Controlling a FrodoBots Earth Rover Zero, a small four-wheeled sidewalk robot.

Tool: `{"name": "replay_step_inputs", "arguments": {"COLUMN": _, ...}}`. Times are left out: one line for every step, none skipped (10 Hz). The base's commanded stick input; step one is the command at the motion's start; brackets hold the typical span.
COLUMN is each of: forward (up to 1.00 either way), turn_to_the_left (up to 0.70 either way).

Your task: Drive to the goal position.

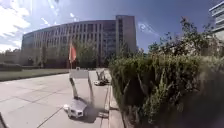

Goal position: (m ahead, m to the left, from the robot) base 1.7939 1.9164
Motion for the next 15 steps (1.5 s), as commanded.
{"name": "replay_step_inputs", "arguments": {"forward": 0.33, "turn_to_the_left": 0.04}}
{"name": "replay_step_inputs", "arguments": {"forward": 0.33, "turn_to_the_left": 0.04}}
{"name": "replay_step_inputs", "arguments": {"forward": 0.33, "turn_to_the_left": 0.04}}
{"name": "replay_step_inputs", "arguments": {"forward": 0.33, "turn_to_the_left": 0.04}}
{"name": "replay_step_inputs", "arguments": {"forward": 0.32, "turn_to_the_left": 0.04}}
{"name": "replay_step_inputs", "arguments": {"forward": 0.33, "turn_to_the_left": 0.04}}
{"name": "replay_step_inputs", "arguments": {"forward": 0.33, "turn_to_the_left": 0.04}}
{"name": "replay_step_inputs", "arguments": {"forward": 0.33, "turn_to_the_left": 0.04}}
{"name": "replay_step_inputs", "arguments": {"forward": 0.33, "turn_to_the_left": 0.04}}
{"name": "replay_step_inputs", "arguments": {"forward": 0.32, "turn_to_the_left": 0.04}}
{"name": "replay_step_inputs", "arguments": {"forward": 0.32, "turn_to_the_left": 0.04}}
{"name": "replay_step_inputs", "arguments": {"forward": 0.33, "turn_to_the_left": 0.04}}
{"name": "replay_step_inputs", "arguments": {"forward": 0.32, "turn_to_the_left": 0.04}}
{"name": "replay_step_inputs", "arguments": {"forward": 0.32, "turn_to_the_left": 0.04}}
{"name": "replay_step_inputs", "arguments": {"forward": 0.33, "turn_to_the_left": 0.04}}
